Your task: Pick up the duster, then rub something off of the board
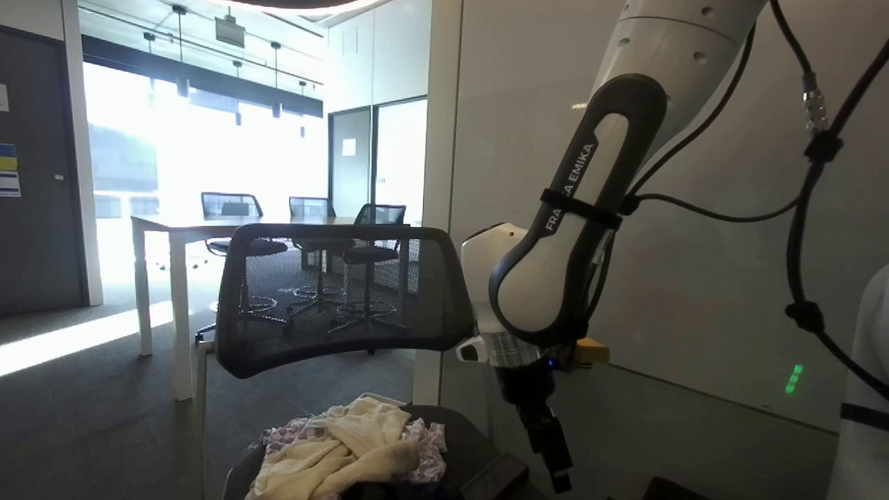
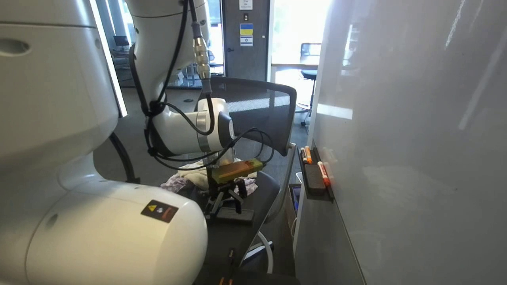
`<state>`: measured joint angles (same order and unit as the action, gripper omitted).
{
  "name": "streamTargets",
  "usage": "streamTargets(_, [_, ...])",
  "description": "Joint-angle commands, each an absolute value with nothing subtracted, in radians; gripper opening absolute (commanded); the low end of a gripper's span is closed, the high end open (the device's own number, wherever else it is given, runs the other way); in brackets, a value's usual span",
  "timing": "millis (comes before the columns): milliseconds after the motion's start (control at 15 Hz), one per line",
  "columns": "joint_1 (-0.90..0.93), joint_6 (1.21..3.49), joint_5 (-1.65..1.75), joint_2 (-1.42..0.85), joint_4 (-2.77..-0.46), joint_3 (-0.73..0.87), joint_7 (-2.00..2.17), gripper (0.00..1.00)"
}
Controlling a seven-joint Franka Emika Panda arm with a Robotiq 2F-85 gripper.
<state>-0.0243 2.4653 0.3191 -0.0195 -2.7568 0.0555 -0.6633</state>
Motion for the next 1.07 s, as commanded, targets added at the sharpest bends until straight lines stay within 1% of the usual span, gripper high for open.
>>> streamTargets(0, [-0.040,2.472,0.355,-0.063,-2.711,0.053,-0.775,1.00])
streamTargets(467, [-0.057,2.588,0.336,-0.182,-2.625,0.048,-0.899,1.00])
streamTargets(1000, [-0.122,2.846,0.380,-0.341,-2.605,0.065,-0.931,1.00])
